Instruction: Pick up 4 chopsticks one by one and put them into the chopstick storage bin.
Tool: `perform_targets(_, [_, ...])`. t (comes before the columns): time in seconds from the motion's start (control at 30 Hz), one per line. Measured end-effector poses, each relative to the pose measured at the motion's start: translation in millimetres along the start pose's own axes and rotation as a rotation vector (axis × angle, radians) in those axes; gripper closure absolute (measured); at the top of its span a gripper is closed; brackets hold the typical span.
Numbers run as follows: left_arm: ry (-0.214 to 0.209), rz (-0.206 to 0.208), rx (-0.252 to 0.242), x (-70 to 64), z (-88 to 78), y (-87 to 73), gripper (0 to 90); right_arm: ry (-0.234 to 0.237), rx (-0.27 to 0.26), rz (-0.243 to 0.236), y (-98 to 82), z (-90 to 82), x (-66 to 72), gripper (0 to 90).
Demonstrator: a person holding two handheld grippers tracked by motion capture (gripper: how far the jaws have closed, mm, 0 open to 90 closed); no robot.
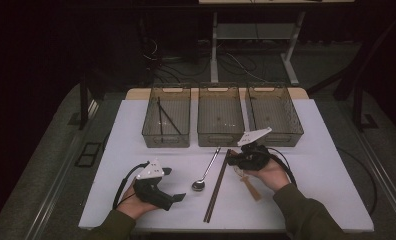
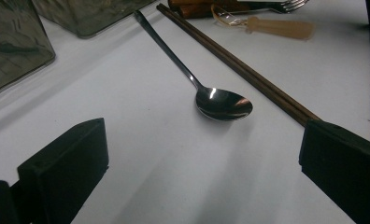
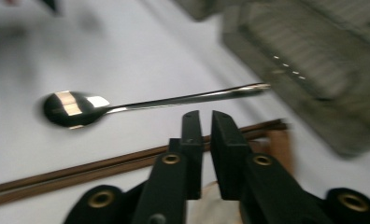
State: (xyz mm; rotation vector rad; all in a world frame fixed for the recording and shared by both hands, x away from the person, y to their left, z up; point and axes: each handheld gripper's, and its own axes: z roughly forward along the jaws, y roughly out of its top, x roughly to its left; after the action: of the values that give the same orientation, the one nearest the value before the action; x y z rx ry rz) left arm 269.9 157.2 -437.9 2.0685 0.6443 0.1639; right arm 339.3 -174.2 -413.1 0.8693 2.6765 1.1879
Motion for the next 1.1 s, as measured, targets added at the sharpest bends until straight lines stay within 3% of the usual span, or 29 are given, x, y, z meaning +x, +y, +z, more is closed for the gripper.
perform_targets(0.17, [0.001,0.001,0.002,0.7,-0.9,-0.4,0.4,0.090,0.020,-0.073,-11.8,-2.2,30.5,89.5])
perform_targets(0.33, [0.002,0.003,0.005,0.8,-0.8,-0.3,0.4,0.181,0.063,-0.115,-28.0,0.6,61.3,89.6])
perform_targets(0.37, [0.002,0.008,0.010,1.0,-0.8,-0.3,0.4,0.191,0.077,-0.158,-31.1,2.2,64.2,89.6])
perform_targets(0.4, [0.002,0.008,0.010,1.0,-0.8,-0.3,0.4,0.191,0.077,-0.158,-31.1,2.2,64.2,89.6])
perform_targets(0.43, [0.002,0.009,0.011,1.1,-0.5,-0.3,0.4,0.221,0.092,-0.187,-36.6,6.6,74.9,89.5])
perform_targets(0.53, [0.003,0.010,0.012,1.2,-0.6,-0.4,0.4,0.259,0.106,-0.220,-40.1,14.2,85.7,89.5])
perform_targets(0.67, [0.004,0.010,0.015,1.4,-1.2,-0.6,0.4,0.304,0.121,-0.262,-40.4,24.7,95.5,89.5])
perform_targets(0.77, [0.002,0.009,0.016,1.5,-0.9,-0.7,0.4,0.320,0.138,-0.267,-41.1,30.2,100.8,89.6])
perform_targets(1.1, [0.003,0.011,0.014,1.1,-1.0,-0.4,0.4,0.336,0.116,-0.255,-36.7,38.5,106.4,89.6])
